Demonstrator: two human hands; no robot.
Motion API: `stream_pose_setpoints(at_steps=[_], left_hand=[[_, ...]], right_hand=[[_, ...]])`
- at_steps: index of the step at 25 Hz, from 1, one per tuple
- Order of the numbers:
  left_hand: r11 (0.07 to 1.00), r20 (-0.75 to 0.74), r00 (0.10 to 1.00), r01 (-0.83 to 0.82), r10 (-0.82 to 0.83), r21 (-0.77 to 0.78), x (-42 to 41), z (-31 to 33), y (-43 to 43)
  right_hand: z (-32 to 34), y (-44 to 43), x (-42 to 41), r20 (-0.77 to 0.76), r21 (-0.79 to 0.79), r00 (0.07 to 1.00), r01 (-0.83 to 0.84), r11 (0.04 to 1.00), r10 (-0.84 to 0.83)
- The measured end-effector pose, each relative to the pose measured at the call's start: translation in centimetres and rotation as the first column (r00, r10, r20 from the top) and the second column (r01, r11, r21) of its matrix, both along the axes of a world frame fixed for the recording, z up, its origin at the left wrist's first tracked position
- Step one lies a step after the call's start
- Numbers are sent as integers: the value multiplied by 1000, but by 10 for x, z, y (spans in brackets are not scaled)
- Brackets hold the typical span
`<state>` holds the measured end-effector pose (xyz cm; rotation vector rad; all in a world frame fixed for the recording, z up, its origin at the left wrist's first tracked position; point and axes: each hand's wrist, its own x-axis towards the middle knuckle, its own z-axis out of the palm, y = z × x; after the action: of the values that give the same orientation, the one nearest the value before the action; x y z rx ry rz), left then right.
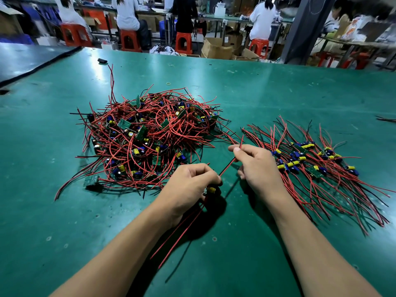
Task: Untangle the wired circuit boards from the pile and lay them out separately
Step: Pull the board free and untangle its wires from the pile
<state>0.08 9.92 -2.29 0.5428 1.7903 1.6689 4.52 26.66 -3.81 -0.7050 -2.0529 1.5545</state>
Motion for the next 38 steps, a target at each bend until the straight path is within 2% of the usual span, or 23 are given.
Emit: stream_pose_setpoints(at_steps=[5, 7, 10, 13, 15, 19, 22, 28, 33, 38], left_hand=[[1000, 1, 1000, 8, -8, -10, 1, 1, -2], [1000, 11, 1000, -6, 6, -5, 0, 0, -2], [997, 82, 995, -58, 53, 56, 0, -1, 0], [992, 67, 993, -100, 95, 77, -1, -5, 2], [990, 58, 992, -115, 111, 85, -1, -6, 1], [993, 20, 995, -100, 99, 69, 1, -6, 0], [995, 49, 995, -88, 86, 55, 1, -5, 0], [997, 94, 995, -34, 27, 71, 0, -3, -3], [999, 45, 999, 14, -16, 40, 1, -2, -3], [999, 20, 999, 24, -25, 25, 1, -2, -3]], right_hand=[[-7, 1, -1, -62, 33, 998, 24, 999, -22], [-8, -4, -1, -77, -69, 997, -9, 998, 4], [-6, -12, 2, -57, -297, 987, -158, 942, 148], [-4, -23, 9, -6, -320, 937, -333, 887, 350], [-1, -25, 11, 24, -314, 920, -365, 877, 392], [4, -18, 13, 28, -441, 887, -403, 802, 461], [3, -18, 9, 62, -420, 910, -348, 838, 409], [-4, -11, 1, -16, -377, 987, -152, 913, 158], [-10, 0, -4, -60, -340, 998, 10, 940, -32], [-14, 8, -2, -84, -300, 994, 46, 953, -74]])
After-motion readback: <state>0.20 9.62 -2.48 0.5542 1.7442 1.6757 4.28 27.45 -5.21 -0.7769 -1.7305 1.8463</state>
